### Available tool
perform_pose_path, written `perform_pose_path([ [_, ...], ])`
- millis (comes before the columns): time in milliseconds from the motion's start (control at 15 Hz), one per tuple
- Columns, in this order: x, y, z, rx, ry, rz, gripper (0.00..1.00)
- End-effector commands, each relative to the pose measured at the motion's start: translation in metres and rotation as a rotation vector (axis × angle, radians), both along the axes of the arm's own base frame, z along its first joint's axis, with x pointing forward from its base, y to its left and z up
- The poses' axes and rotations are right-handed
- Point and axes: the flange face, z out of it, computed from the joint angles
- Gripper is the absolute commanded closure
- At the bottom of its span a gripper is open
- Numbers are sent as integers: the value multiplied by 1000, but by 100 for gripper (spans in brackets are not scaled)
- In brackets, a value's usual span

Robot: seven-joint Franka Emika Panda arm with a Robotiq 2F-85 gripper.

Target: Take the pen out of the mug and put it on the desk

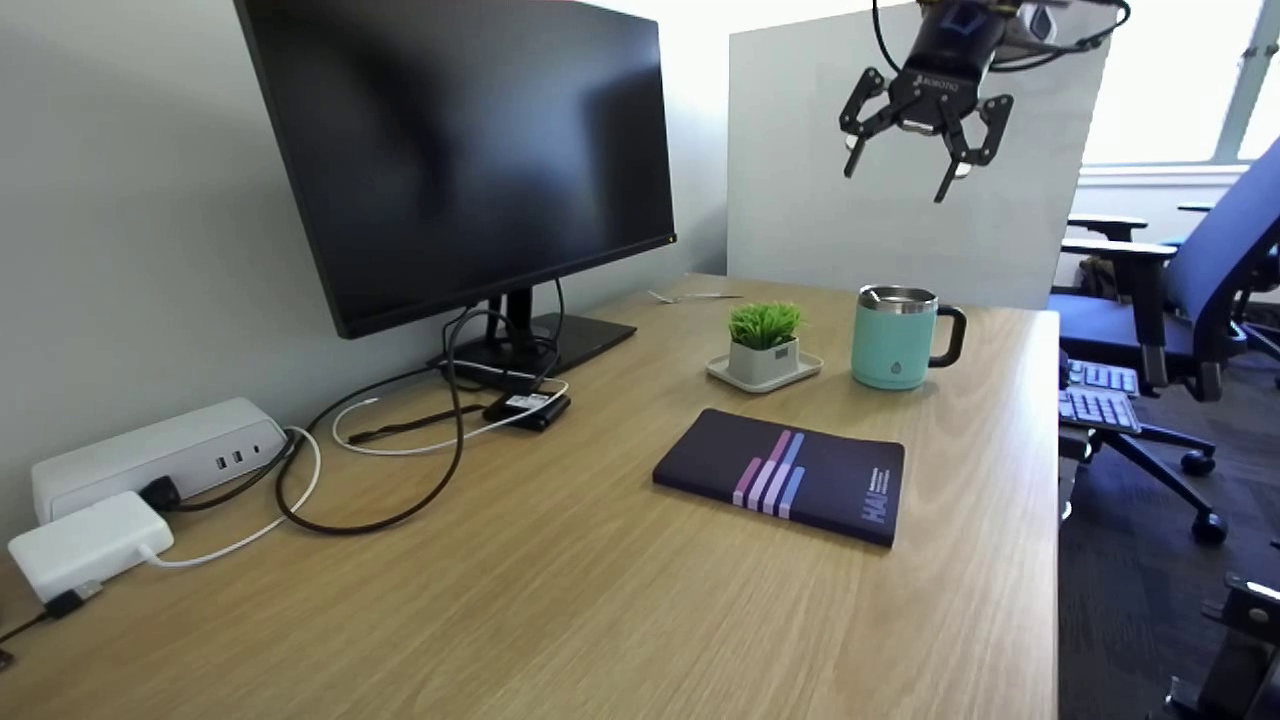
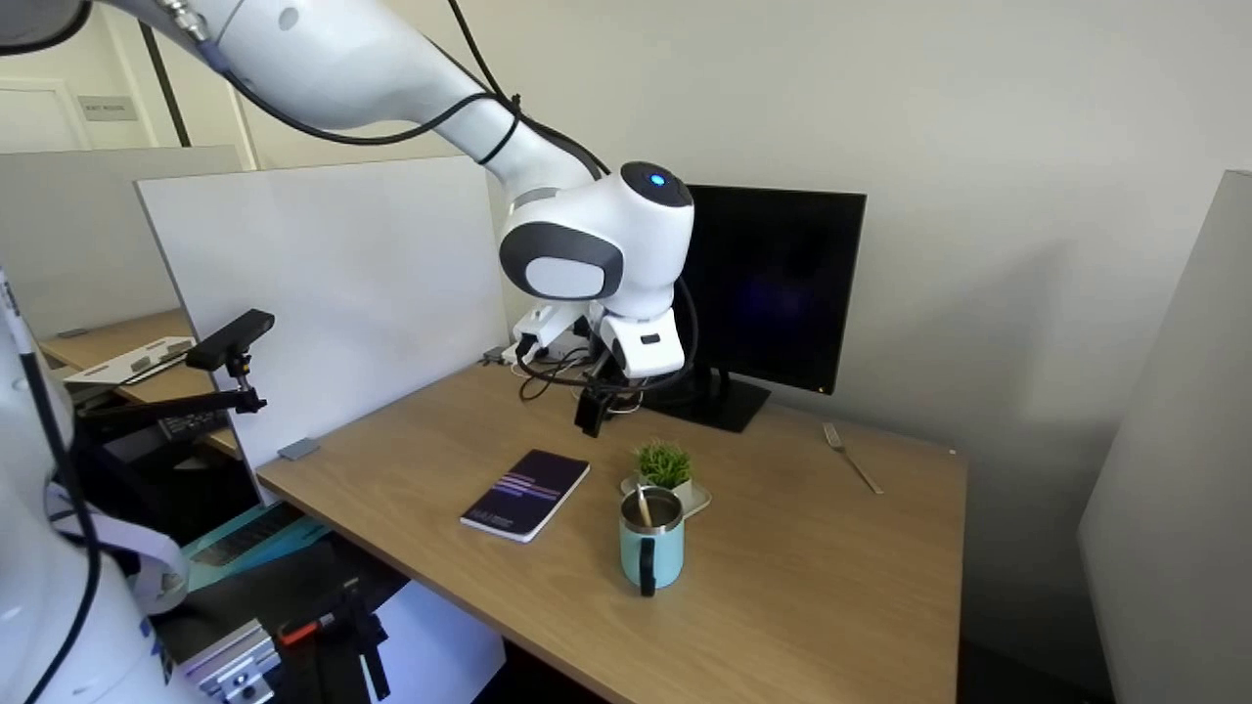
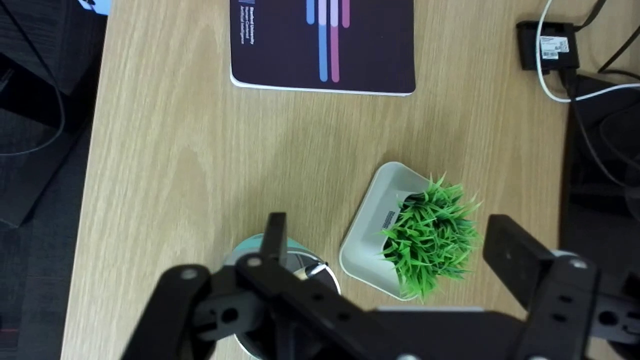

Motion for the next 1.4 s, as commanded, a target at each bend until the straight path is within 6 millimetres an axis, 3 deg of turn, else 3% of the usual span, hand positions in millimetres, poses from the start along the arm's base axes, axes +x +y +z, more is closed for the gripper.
perform_pose_path([
  [0,7,-9,-16,31,17,-44,0],
  [733,34,-26,-68,19,51,-53,0],
  [1067,36,-33,-93,12,69,-59,0],
  [1333,32,-31,-98,-5,96,-55,0],
])
